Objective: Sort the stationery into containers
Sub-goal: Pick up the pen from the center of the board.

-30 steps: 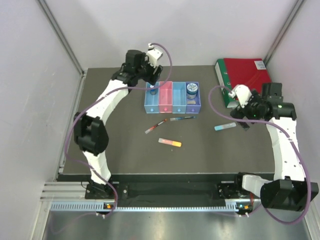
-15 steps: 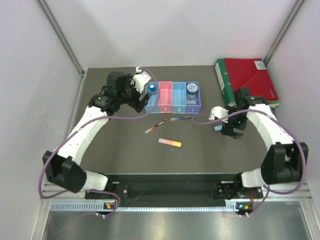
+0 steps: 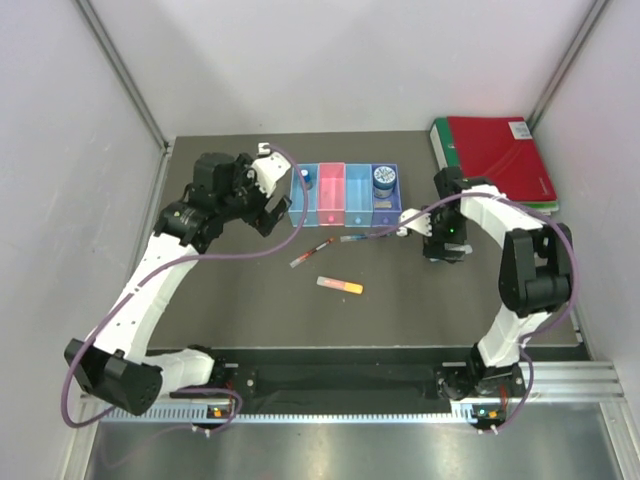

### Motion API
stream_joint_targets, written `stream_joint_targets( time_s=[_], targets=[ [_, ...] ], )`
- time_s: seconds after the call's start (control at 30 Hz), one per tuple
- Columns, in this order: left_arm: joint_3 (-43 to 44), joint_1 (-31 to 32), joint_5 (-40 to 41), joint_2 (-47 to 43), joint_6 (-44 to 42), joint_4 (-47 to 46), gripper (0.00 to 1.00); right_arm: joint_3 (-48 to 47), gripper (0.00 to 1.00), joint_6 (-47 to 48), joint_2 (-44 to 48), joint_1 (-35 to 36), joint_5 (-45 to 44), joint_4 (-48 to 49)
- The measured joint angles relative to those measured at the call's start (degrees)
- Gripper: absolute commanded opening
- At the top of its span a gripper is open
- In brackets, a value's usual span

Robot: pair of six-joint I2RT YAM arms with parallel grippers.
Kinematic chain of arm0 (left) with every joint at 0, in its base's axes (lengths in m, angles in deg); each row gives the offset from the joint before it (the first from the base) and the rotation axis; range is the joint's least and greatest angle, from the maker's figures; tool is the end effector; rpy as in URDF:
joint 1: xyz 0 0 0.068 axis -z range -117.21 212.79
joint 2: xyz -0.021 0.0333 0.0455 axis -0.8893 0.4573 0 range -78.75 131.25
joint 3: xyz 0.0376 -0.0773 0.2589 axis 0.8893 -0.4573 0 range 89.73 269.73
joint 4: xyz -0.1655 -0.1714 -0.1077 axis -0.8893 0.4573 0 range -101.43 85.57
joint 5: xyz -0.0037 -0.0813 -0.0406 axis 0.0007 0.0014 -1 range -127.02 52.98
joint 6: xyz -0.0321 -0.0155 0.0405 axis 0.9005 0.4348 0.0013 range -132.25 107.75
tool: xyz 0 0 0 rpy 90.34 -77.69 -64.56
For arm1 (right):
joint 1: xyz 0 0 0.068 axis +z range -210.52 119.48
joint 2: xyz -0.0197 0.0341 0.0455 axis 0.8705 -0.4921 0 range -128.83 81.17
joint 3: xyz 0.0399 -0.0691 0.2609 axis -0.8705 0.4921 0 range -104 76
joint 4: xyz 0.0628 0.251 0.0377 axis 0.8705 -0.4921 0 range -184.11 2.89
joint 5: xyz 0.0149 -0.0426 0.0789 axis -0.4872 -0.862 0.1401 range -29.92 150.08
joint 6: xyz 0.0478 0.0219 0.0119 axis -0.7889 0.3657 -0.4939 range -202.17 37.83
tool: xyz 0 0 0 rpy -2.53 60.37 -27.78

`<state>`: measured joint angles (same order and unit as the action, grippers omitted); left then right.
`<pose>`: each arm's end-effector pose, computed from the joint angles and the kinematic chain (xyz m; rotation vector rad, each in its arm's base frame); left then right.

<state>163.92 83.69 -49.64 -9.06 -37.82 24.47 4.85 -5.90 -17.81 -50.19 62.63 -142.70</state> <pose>0.2408 -0.1002 0.3833 0.9507 1.8832 -0.1847 0.3130 0.0588 0.2042 -2.0743 2.1958 -0.0382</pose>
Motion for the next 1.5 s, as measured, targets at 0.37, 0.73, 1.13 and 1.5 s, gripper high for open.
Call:
stream_joint_targets(
  time_s=[0.37, 0.73, 1.13, 1.5],
  targets=[
    [1.62, 0.00, 0.28, -2.84, -1.84, 3.63, 0.98, -1.92, 0.81, -0.55, -6.97, 0.17, -0.57, 5.18],
    [2.56, 0.00, 0.11, -3.45, -6.16, 5.66, 0.97, 6.03, 0.25, -2.82, -3.69, 0.17, -1.07, 10.62],
    [-1.81, 0.66, -6.64, -6.12, -20.96, 8.83, 0.94, 7.54, 0.01, -8.72, -0.42, -0.44, 1.03, 11.23],
    [-6.88, 17.27, -9.38, 3.58, -31.17, 10.10, 0.90, -17.44, 0.00, -26.29, 5.64, -4.76, 8.94, 5.75]
  ],
)
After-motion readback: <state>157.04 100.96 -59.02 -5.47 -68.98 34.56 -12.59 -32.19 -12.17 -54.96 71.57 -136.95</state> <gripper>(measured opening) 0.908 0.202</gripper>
